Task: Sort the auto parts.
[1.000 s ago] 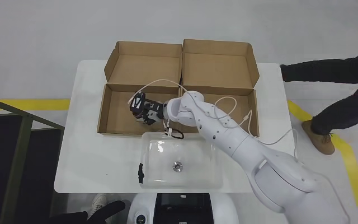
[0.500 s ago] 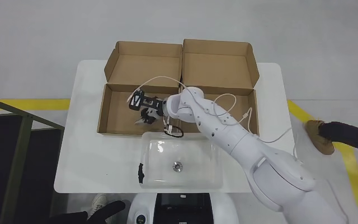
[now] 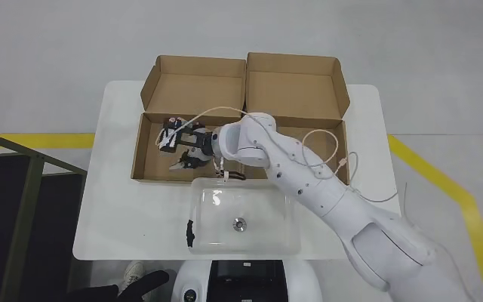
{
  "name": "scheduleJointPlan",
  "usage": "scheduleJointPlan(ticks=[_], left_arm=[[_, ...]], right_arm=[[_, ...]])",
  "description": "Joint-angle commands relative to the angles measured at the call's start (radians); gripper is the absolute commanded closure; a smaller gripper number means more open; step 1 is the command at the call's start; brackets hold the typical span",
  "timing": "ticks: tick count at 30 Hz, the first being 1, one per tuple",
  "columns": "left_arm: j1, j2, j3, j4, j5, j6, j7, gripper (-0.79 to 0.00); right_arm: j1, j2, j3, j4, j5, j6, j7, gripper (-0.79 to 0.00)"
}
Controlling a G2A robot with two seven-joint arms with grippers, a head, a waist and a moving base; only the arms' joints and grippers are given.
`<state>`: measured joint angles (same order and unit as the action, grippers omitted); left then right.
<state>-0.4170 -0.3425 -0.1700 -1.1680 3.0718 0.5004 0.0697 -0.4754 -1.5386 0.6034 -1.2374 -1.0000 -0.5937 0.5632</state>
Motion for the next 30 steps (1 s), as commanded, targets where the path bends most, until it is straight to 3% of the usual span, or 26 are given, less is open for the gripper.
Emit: scheduleJointPlan(ticks=[1,6,13,26,30], left_arm=[[0.000,0.000,0.000,0.000,0.000,0.000,0.000,-0.785],[0.000,0.000,0.000,0.000,0.000,0.000,0.000,-0.785],[0.000,0.000,0.000,0.000,0.000,0.000,0.000,-0.785],[0.000,0.000,0.000,0.000,0.000,0.000,0.000,-0.785],[0.000,0.000,0.000,0.000,0.000,0.000,0.000,-0.785]], right_arm=[[-0.049,0.022,0.037,-0.111,-0.009,0.012,0.056,-0.785],[-0.201,0.077,0.119,-0.365,-0.040,0.006,0.214,-0.785],[-0.391,0.144,0.244,-0.577,-0.067,-0.092,0.337,-0.785],[-0.679,0.234,0.423,-0.770,-0.179,-0.317,0.335,-0.785],[-0.747,0.252,0.451,-0.784,-0.232,-0.346,0.278,-0.785]])
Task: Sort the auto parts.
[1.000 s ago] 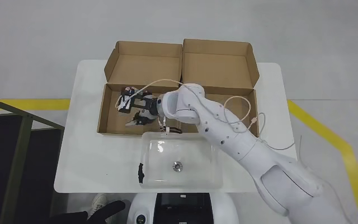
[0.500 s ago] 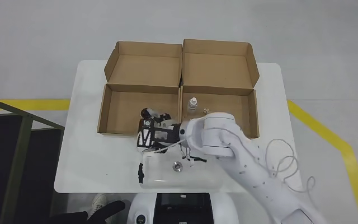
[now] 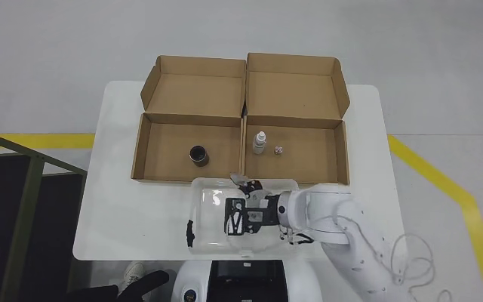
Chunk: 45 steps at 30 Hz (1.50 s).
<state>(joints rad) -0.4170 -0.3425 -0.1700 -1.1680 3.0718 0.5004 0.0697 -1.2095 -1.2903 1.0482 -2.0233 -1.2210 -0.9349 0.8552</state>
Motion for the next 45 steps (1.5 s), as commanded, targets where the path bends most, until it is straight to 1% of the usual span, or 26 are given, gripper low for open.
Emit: scheduleJointPlan(ticks=[1,7,13,20,23,26,29,33,36,38,44,45], left_arm=[[0.000,0.000,0.000,0.000,0.000,0.000,0.000,-0.785],[0.000,0.000,0.000,0.000,0.000,0.000,0.000,-0.785],[0.000,0.000,0.000,0.000,0.000,0.000,0.000,-0.785],[0.000,0.000,0.000,0.000,0.000,0.000,0.000,-0.785],[0.000,0.000,0.000,0.000,0.000,0.000,0.000,-0.785],[0.000,0.000,0.000,0.000,0.000,0.000,0.000,-0.785],[0.000,0.000,0.000,0.000,0.000,0.000,0.000,-0.785],[0.000,0.000,0.000,0.000,0.000,0.000,0.000,-0.785],[0.000,0.000,0.000,0.000,0.000,0.000,0.000,-0.785],[0.000,0.000,0.000,0.000,0.000,0.000,0.000,-0.785],[0.000,0.000,0.000,0.000,0.000,0.000,0.000,-0.785],[0.000,0.000,0.000,0.000,0.000,0.000,0.000,-0.785]], right_arm=[[-0.026,0.007,0.013,0.002,-0.024,-0.010,-0.030,-0.785],[-0.075,0.025,0.036,0.016,-0.096,-0.034,-0.100,-0.785],[-0.084,0.037,0.039,0.053,-0.144,-0.037,-0.161,-0.785],[-0.097,0.049,0.022,0.065,-0.188,-0.065,-0.213,-0.785],[-0.096,0.054,0.015,0.075,-0.199,-0.068,-0.218,-0.730],[-0.091,0.057,0.009,0.092,-0.199,-0.066,-0.218,-0.705],[-0.081,0.059,0.000,0.110,-0.193,-0.065,-0.217,-0.699],[-0.065,0.062,-0.016,0.130,-0.182,-0.070,-0.209,-0.650],[-0.050,0.063,-0.032,0.152,-0.176,-0.067,-0.193,-0.634],[-0.040,0.063,-0.044,0.167,-0.168,-0.056,-0.188,-0.597],[-0.006,0.061,-0.081,0.215,-0.151,-0.034,-0.179,-0.545],[-0.002,0.060,-0.086,0.223,-0.149,-0.032,-0.179,-0.526]])
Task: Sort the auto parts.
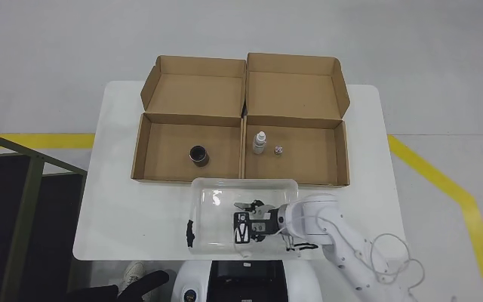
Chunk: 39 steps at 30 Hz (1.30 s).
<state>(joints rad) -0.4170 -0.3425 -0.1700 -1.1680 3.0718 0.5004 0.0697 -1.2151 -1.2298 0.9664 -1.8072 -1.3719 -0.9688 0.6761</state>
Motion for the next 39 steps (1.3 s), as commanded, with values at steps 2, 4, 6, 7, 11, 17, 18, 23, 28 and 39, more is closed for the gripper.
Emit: scheduleJointPlan(ticks=[2,4,6,7,11,17,18,23,28,39], left_arm=[[0.000,0.000,0.000,0.000,0.000,0.000,0.000,-0.785],[0.000,0.000,0.000,0.000,0.000,0.000,0.000,-0.785],[0.000,0.000,0.000,0.000,0.000,0.000,0.000,-0.785],[0.000,0.000,0.000,0.000,0.000,0.000,0.000,-0.785],[0.000,0.000,0.000,0.000,0.000,0.000,0.000,-0.785],[0.000,0.000,0.000,0.000,0.000,0.000,0.000,-0.785],[0.000,0.000,0.000,0.000,0.000,0.000,0.000,-0.785],[0.000,0.000,0.000,0.000,0.000,0.000,0.000,-0.785],[0.000,0.000,0.000,0.000,0.000,0.000,0.000,-0.785],[0.000,0.000,0.000,0.000,0.000,0.000,0.000,-0.785]], right_arm=[[0.013,0.000,-0.014,0.019,0.006,0.005,0.002,-0.511],[0.019,0.000,-0.022,0.028,0.012,0.010,0.006,-0.508],[0.023,0.000,-0.032,0.034,0.015,0.013,0.012,-0.496],[0.025,0.001,-0.036,0.036,0.017,0.014,0.016,-0.477],[0.034,0.002,-0.049,0.047,0.026,0.021,0.025,-0.369],[0.044,0.006,-0.061,0.050,0.037,0.023,0.039,-0.286],[0.045,0.007,-0.062,0.050,0.039,0.025,0.042,-0.256],[0.046,0.012,-0.061,0.044,0.060,0.031,0.044,0.000],[0.045,0.018,-0.060,0.017,0.081,0.035,0.034,0.000],[0.063,0.024,-0.027,-0.041,0.189,0.089,-0.038,0.000]])
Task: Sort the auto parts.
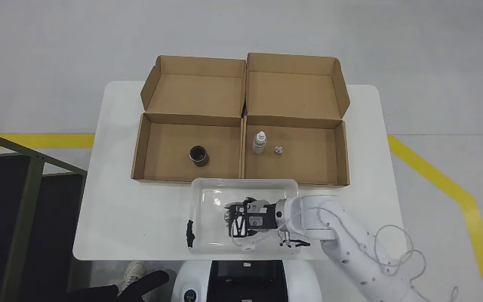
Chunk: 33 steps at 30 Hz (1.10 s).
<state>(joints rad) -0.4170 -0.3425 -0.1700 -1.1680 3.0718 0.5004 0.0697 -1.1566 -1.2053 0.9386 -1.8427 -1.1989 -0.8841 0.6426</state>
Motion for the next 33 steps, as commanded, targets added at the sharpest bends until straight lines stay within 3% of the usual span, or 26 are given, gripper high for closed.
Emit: scheduleJointPlan(ticks=[1,7,19,33], left_arm=[[0.000,0.000,0.000,0.000,0.000,0.000,0.000,-0.785],[0.000,0.000,0.000,0.000,0.000,0.000,0.000,-0.785],[0.000,0.000,0.000,0.000,0.000,0.000,0.000,-0.785],[0.000,0.000,0.000,0.000,0.000,0.000,0.000,-0.785]], right_arm=[[0.013,-0.001,0.001,-0.016,0.025,0.009,-0.006,0.000],[0.072,-0.011,-0.019,-0.057,0.087,0.053,-0.044,0.000],[0.170,-0.041,-0.058,-0.032,0.188,0.137,-0.242,0.000],[0.161,-0.026,0.092,-0.091,0.260,0.128,-0.392,0.000]])
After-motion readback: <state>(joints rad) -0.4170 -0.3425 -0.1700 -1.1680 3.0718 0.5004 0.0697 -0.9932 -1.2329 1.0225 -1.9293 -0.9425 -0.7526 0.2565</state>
